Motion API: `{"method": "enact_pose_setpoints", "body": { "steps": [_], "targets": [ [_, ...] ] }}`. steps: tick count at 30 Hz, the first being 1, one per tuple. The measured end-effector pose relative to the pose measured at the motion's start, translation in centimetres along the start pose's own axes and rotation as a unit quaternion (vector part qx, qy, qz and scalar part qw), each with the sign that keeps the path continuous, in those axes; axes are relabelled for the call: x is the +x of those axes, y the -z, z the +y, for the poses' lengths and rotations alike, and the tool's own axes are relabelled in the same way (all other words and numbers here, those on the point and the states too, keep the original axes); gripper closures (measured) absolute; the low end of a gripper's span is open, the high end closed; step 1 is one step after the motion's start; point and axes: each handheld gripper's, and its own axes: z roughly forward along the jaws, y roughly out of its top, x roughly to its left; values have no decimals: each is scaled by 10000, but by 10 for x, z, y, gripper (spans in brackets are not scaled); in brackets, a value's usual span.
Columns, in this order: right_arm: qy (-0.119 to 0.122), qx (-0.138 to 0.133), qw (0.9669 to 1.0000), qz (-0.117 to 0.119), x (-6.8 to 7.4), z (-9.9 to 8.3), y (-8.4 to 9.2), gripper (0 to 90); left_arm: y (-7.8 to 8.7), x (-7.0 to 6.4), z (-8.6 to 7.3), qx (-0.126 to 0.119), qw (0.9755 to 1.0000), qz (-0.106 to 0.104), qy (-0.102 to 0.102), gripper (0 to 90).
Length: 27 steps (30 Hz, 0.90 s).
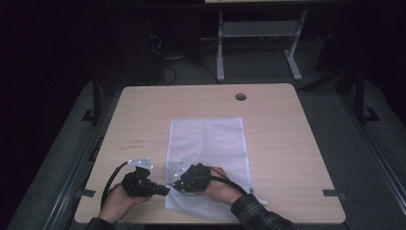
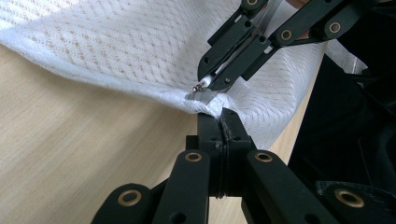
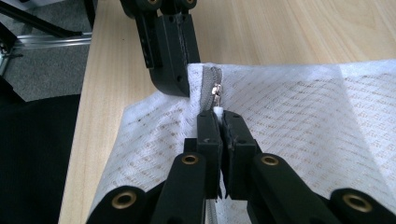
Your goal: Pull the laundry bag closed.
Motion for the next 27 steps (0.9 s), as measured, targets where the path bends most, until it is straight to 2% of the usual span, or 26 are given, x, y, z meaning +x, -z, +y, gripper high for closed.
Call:
{"method": "enact_pose_setpoints", "body": {
  "steps": [6,8,11,16,17,20,21,22,27],
  "targets": [
    [48,37,10000,0,0,0,2,865,2,0,0,-24,10000,57,56,894],
    [68,93,9999,-17,0,-1,1,865,4,1,-1,-64,9999,134,87,894],
    [33,86,10000,-18,-1,-4,1,865,8,4,-4,-149,9997,72,180,894],
    [38,88,10000,-25,0,-4,2,865,7,4,-5,-169,9998,66,99,877],
    [56,116,9999,-64,0,-4,1,865,8,6,-7,-238,9995,90,177,762],
    [35,82,9999,-69,-1,-5,2,864,11,9,-8,-348,9990,43,264,609],
    [19,63,9999,-84,-1,-4,3,864,11,10,-8,-421,9986,45,314,609],
    [25,7,10000,-90,-1,-4,4,864,12,13,-8,-522,9976,-41,455,561],
    [80,-15,9999,-100,1,-3,5,864,10,15,-4,-623,9964,-125,560,546]
  ]
}}
